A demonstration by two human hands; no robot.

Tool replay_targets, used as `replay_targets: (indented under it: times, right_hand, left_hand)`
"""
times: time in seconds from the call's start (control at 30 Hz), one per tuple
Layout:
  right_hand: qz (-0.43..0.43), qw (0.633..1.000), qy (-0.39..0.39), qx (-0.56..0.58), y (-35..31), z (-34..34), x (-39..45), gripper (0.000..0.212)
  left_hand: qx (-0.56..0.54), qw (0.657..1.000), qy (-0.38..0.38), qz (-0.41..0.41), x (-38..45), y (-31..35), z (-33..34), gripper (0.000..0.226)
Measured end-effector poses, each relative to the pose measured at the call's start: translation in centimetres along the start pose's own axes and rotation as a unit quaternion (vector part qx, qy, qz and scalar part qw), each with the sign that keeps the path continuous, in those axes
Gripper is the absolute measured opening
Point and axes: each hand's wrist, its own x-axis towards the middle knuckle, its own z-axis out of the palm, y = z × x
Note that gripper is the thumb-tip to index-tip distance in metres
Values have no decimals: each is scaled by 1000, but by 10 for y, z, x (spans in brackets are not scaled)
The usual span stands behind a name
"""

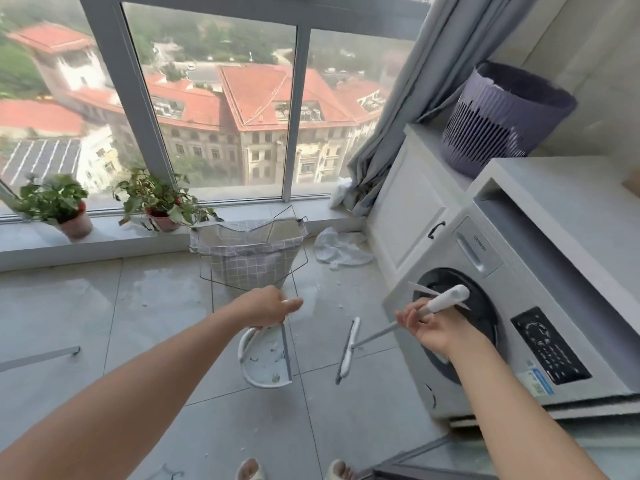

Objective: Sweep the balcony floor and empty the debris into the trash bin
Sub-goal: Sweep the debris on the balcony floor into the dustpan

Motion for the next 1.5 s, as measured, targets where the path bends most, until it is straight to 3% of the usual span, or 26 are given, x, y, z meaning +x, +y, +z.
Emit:
replay_targets:
  times: [0.17, 0.27, 0.3, 0.37, 0.47, 0.63, 0.87, 1.03, 1.1, 1.23, 1.4, 1.5]
  right_hand:
    - [10, 998, -15, -67, 3, -19, -19, 27]
    - [-26, 991, 13, -127, 14, -37, -27, 8]
    - [-1, 992, 19, -128, 21, -43, -28, 9]
    - [82, 986, 54, -133, 32, -53, -22, 29]
    - [157, 971, 92, -155, 42, -68, 3, 30]
    - [141, 974, 73, -161, 45, -87, 48, 21]
    - [165, 967, 60, -185, 20, -116, 92, 23]
    - [166, 976, 67, -123, 10, -135, 124, 23]
    - [195, 960, 89, -180, 8, -134, 132, 26]
    - [191, 872, 120, -434, -2, -126, 148, 19]
    - [149, 883, 132, -425, -2, -121, 164, 25]
    - [142, 883, 142, -424, 4, -128, 169, 20]
  left_hand:
    - [36, 999, -12, -4, 14, -18, 8, 63]
    - [39, 999, -19, -2, 20, -19, 12, 61]
    - [45, 999, -22, -3, 21, -18, 15, 63]
    - [59, 998, -32, -6, 26, -16, 20, 66]
    - [75, 996, -40, -9, 33, -9, 27, 72]
    - [116, 993, 3, -19, 37, 5, 44, 63]
    - [175, 978, 65, -93, 42, 24, 68, 73]
    - [213, 961, 105, -142, 47, 34, 80, 78]
    - [221, 957, 105, -157, 50, 39, 85, 71]
    - [226, 953, 95, -179, 54, 49, 91, 57]
    - [232, 951, 82, -185, 61, 48, 102, 51]
    - [254, 949, 51, -178, 67, 42, 106, 64]
